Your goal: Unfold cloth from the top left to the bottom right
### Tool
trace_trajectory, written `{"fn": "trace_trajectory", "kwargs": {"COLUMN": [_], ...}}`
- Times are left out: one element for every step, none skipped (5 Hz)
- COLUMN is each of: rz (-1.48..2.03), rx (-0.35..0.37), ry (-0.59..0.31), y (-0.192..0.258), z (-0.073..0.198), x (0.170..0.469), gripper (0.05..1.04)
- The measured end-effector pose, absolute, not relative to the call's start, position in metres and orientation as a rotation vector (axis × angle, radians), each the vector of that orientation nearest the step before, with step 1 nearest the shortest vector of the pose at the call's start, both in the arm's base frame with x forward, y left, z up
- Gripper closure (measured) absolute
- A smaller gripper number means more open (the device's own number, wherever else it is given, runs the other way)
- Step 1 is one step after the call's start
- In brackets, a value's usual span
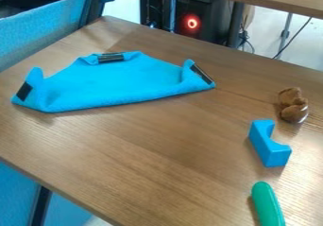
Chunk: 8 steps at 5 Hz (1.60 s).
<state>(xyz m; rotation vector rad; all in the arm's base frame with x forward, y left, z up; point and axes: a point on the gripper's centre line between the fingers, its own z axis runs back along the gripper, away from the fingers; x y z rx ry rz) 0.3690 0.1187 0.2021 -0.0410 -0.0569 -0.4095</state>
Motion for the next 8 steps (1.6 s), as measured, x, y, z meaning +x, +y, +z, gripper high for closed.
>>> {"fn": "trace_trajectory", "kwargs": {"rz": [-0.411,-0.53,-0.67,-0.782,-0.858,-0.843,-0.812,-0.8], "rx": [-0.063,-0.072,-0.099,-0.1,-0.032,0.076,0.157,0.175], "ry": [-0.021,-0.021,-0.06,-0.118,-0.202,-0.263,-0.314,-0.336], "y": [0.119,0.12,0.123,0.127,0.131,0.14,0.148,0.155], "z": [0.187,0.177,0.162,0.146,0.146,0.138,0.135,0.129], "x": [0.371,0.375,0.378,0.382,0.386,0.389,0.399,0.412], "gripper": [0.083,0.083,0.083,0.083,0.083,0.083,0.083,0.083]}}
